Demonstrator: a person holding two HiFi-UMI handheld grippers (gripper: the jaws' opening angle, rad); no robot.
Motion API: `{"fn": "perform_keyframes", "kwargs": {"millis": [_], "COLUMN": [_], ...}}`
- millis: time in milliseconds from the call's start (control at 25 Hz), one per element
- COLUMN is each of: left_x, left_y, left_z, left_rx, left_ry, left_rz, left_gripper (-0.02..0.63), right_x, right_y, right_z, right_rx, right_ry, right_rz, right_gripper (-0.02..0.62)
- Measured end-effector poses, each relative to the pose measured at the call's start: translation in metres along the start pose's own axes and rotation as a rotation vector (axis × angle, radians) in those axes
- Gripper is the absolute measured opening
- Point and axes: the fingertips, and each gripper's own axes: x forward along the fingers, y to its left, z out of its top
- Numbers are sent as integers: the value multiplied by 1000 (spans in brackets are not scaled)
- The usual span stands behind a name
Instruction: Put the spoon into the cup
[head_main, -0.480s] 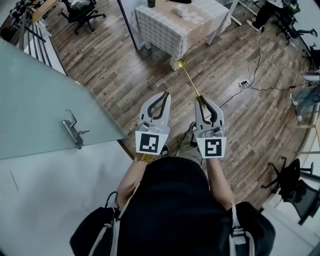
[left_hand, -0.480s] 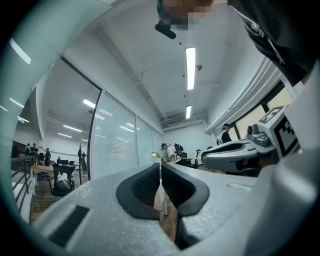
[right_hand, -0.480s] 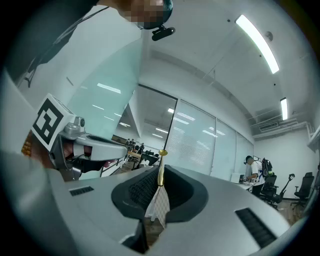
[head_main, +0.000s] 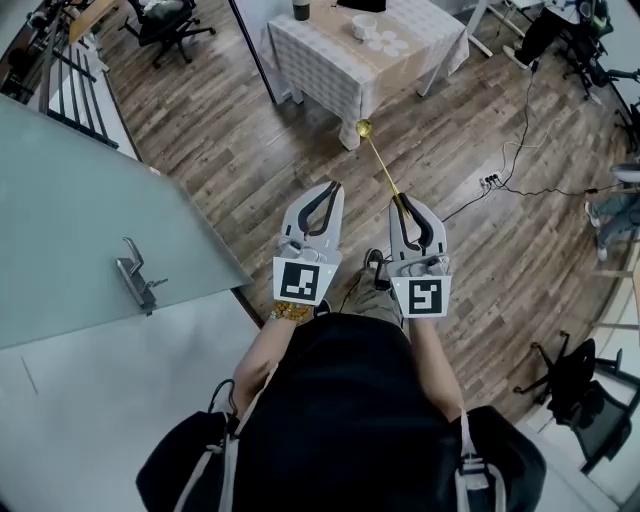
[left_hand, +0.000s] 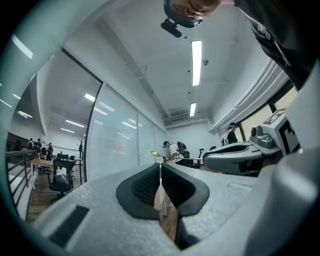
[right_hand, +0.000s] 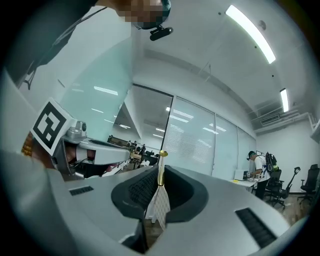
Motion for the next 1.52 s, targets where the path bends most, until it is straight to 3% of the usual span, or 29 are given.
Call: {"fn": "perform_keyframes", "kwargs": {"millis": [200,600,1040,1520], "left_x": [62,167,215,311], "left_y": [-3,-33,-32,27], "left_z": [5,-5,-25,-34], "left_rx": [20,29,35,-33], "left_ry": [6,50,82,1], "left_rz": [40,120,116,86], "left_gripper": [25,25,25,25], "right_x": [30,76,104,175], "right_y": [-54,-172,-232,-291], "right_z": [-14,-52,-88,-104], "right_rx": [41,7,-11,-22], "right_ry": [11,4,-12,53], "right_rz": [46,140,77,0], "right_gripper": [35,35,35,35]}}
